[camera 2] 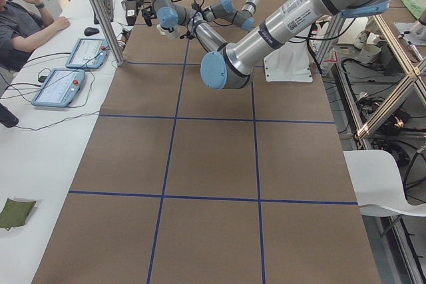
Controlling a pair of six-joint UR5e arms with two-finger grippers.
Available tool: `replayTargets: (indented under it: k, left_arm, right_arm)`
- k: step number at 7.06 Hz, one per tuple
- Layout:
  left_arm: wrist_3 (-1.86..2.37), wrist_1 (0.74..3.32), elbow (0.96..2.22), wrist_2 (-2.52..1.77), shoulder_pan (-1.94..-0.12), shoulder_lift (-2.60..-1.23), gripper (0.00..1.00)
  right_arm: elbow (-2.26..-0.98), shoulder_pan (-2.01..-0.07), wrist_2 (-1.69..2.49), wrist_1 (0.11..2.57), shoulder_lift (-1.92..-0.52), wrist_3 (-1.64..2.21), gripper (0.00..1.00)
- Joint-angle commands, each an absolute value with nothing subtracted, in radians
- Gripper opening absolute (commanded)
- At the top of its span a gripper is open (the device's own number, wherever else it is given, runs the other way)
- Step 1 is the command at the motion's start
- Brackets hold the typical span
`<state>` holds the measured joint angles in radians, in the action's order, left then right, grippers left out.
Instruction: Left arm hands cup to right arm to dump lemon
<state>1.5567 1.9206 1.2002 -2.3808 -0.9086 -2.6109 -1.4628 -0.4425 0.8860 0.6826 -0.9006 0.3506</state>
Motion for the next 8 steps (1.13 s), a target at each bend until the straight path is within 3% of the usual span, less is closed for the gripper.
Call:
replayTargets:
  k: [1, 6, 8]
  left_arm:
    - [1.555, 1.921, 1.200, -2.379, -0.913, -2.609, 0.00]
    - [1.545, 1.908, 1.200, -2.370, -0.960, -2.586, 0.00]
    - [1.490, 1.908, 1.207, -2.370, -0.998, -2.541, 0.00]
  right_arm:
    - [-1.578, -0.413, 0.874, 0.683, -0.961, 0.316, 0.98]
    - [-1.671, -0.419, 0.893, 0.690, -1.002, 0.505, 0.99]
    - [-1.672, -0.522, 1.111, 0.852, -1.002, 0.592, 0.99]
